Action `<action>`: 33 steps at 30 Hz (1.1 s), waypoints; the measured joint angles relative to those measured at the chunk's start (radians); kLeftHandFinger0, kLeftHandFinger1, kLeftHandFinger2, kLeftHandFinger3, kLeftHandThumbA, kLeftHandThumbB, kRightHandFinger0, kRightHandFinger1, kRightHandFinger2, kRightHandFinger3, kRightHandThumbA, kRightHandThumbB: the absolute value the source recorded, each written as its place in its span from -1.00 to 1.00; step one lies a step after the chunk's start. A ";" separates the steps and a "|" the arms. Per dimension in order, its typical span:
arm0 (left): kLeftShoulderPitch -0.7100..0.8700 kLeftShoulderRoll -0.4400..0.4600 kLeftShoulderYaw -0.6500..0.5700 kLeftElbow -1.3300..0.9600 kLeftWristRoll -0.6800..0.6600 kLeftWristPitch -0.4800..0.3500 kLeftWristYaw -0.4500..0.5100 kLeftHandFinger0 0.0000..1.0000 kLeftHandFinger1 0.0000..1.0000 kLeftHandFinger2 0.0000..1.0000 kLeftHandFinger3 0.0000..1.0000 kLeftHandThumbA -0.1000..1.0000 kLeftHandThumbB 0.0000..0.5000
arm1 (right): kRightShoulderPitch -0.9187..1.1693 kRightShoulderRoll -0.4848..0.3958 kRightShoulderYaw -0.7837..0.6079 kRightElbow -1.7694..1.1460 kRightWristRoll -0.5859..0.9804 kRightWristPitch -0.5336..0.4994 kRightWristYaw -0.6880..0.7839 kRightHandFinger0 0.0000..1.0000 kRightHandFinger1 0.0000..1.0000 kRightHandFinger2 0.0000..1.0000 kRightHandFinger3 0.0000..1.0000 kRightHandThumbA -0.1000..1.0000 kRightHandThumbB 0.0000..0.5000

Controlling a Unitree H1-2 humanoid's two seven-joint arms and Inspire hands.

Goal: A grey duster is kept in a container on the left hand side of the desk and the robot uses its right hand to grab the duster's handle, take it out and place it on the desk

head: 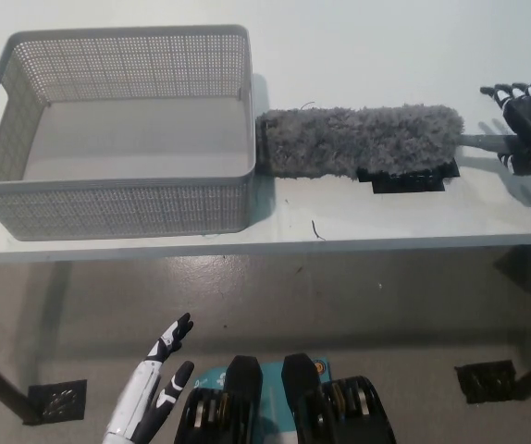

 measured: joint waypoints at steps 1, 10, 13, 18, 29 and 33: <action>0.000 0.000 0.000 0.000 0.000 0.000 0.000 1.00 1.00 1.00 1.00 1.00 -0.51 | 0.000 0.000 -0.005 -0.004 0.008 0.008 0.020 1.00 1.00 1.00 1.00 0.38 1.00; 0.000 0.000 0.000 0.002 0.000 0.002 0.000 1.00 1.00 1.00 1.00 1.00 -0.52 | 0.000 0.000 -0.125 -0.014 0.162 0.074 0.187 1.00 1.00 1.00 1.00 1.00 1.00; 0.000 0.000 0.000 0.003 0.000 0.004 0.000 1.00 1.00 1.00 1.00 1.00 -0.52 | 0.000 0.000 -0.158 -0.014 0.210 0.086 0.211 1.00 1.00 1.00 1.00 1.00 1.00; 0.000 0.000 0.000 0.004 0.000 0.008 0.000 1.00 1.00 1.00 1.00 0.96 -0.56 | 0.005 0.005 -0.229 -0.022 0.316 0.109 0.240 1.00 1.00 1.00 1.00 1.00 1.00; 0.000 0.000 0.000 0.005 0.000 0.015 0.000 1.00 1.00 1.00 1.00 0.82 -0.64 | 0.036 0.023 -0.353 -0.064 0.531 0.162 0.262 1.00 1.00 1.00 1.00 1.00 1.00; 0.000 0.000 0.000 0.006 0.000 0.017 0.000 1.00 1.00 1.00 1.00 0.86 -0.64 | 0.048 0.028 -0.404 -0.107 0.609 0.184 0.262 1.00 1.00 1.00 1.00 1.00 1.00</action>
